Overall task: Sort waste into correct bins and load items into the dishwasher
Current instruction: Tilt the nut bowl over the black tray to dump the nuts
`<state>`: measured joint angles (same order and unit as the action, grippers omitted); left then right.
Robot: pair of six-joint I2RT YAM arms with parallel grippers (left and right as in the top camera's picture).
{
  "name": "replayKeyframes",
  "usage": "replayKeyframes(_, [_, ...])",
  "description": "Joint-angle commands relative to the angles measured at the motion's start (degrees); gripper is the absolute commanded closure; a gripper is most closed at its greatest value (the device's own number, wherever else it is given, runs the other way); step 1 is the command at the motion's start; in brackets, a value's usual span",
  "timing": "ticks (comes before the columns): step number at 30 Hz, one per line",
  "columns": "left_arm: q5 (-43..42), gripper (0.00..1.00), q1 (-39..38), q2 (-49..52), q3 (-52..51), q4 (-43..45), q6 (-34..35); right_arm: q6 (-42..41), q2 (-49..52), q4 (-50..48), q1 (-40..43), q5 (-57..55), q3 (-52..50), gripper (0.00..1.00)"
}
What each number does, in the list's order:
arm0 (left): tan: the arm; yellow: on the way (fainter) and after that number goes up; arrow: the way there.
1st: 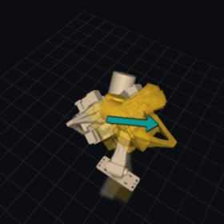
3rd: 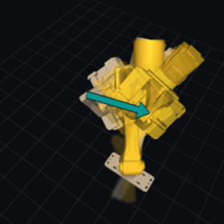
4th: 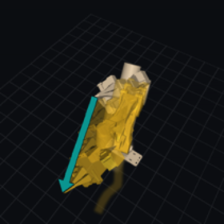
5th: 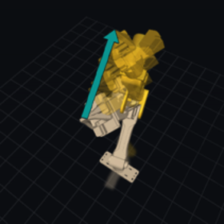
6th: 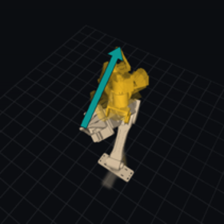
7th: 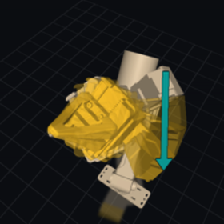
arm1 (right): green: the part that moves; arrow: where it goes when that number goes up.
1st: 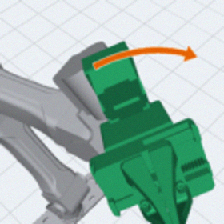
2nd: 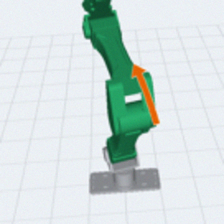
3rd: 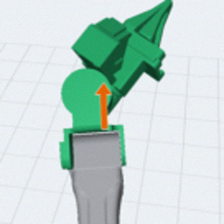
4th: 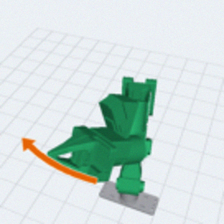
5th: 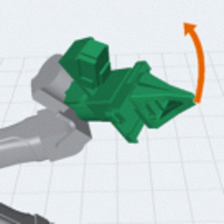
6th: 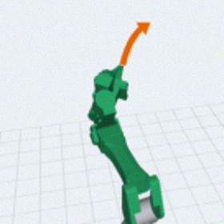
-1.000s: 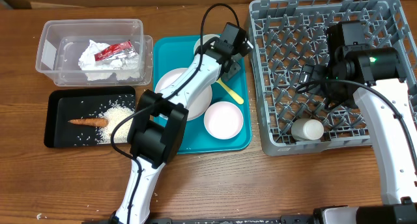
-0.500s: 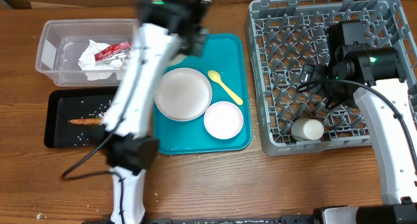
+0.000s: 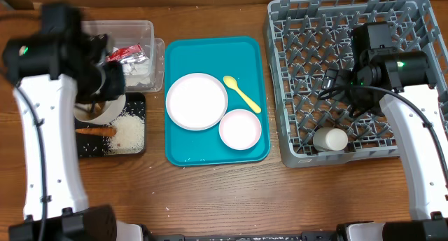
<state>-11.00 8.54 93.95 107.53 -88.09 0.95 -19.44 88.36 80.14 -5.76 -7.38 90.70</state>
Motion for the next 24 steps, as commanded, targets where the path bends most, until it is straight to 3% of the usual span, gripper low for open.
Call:
replayKeyframes(1, [-20.0, 0.96, 9.1, -4.5, -14.1, 6.0, -10.5, 0.2, -0.7, -0.3, -0.1, 0.1, 0.4, 0.02])
replayKeyframes(6, [-37.4, 0.96, 19.8, -3.5, -27.4, 14.6, -17.6, 0.2, -0.7, -0.2, -0.1, 0.1, 0.4, 0.02])
replayKeyframes(13, [-63.8, 0.96, 33.2, 4.6, -39.8, 25.9, -19.3, 0.2, -0.7, 0.0, -0.1, 0.1, 0.4, 0.02])
replayKeyframes(20, [-79.7, 0.96, 37.8, 14.7, -40.7, 23.7, -19.2, 0.2, -0.7, 0.0, -0.1, 0.1, 0.4, 0.02])
replayKeyframes(24, [-79.7, 0.96, 37.9, 16.3, -40.7, 22.6, -16.4, 0.2, -0.7, 0.0, -0.1, 0.1, 0.4, 0.02])
